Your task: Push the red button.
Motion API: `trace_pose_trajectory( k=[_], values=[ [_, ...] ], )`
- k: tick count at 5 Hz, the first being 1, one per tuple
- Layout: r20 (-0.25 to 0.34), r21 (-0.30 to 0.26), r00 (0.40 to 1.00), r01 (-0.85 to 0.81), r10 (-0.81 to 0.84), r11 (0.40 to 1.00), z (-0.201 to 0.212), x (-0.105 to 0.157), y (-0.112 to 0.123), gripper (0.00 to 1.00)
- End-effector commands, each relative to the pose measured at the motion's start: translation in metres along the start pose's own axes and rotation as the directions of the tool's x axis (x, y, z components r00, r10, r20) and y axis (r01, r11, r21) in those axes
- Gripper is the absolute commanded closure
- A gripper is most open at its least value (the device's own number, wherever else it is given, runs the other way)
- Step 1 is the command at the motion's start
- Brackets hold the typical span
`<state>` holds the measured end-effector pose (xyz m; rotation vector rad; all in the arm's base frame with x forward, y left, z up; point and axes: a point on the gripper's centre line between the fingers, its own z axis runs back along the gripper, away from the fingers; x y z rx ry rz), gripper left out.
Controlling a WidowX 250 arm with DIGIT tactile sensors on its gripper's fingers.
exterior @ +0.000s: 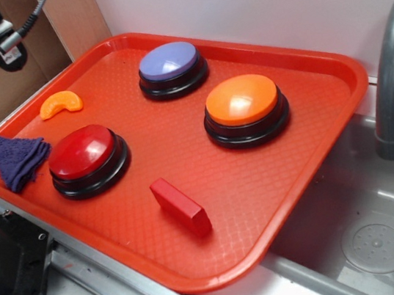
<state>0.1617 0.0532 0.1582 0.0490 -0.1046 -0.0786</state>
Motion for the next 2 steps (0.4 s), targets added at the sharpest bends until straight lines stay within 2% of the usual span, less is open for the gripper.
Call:
trace_pose_trajectory(
  k=[1,2],
  values=[
    [0.03,0.021,0.999,-0.022,0.021,1.0,0.0069,0.0074,0.0074,0.0],
    [0.026,0.021,0.999,-0.026,0.025,0.999,0.005,0.0074,0.0083,0.0]
  ],
)
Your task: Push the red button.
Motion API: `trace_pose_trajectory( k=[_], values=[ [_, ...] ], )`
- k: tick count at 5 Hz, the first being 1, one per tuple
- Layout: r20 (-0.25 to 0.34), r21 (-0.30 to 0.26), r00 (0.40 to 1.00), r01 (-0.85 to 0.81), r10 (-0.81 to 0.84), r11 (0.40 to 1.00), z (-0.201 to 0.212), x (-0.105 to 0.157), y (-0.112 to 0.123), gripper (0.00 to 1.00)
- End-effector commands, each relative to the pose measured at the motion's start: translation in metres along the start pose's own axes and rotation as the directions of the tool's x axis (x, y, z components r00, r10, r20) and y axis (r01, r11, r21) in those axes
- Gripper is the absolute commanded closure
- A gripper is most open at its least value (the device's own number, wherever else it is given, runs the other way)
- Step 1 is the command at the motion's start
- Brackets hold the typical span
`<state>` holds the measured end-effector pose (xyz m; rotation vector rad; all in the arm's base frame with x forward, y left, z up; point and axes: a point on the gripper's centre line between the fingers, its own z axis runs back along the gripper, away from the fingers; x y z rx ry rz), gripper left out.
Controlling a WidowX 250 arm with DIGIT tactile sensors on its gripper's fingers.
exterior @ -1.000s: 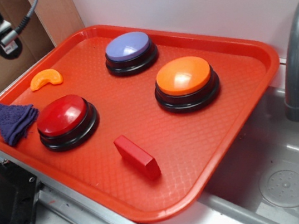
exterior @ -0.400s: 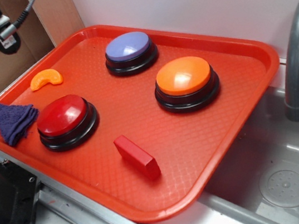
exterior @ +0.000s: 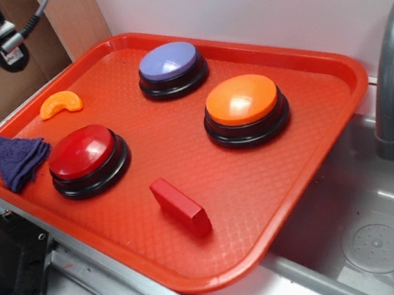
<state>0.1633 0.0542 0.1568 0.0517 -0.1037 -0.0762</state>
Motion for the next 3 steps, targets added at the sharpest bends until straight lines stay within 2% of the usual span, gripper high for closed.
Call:
trace_pose_trajectory(
  k=[1,3],
  values=[
    [0.031,0.017,0.999,-0.028,0.028,0.999,0.0082,0.0066,0.0087,0.0],
    [0.023,0.022,0.999,-0.028,0.028,0.999,0.0063,0.0086,0.0093,0.0]
  ],
)
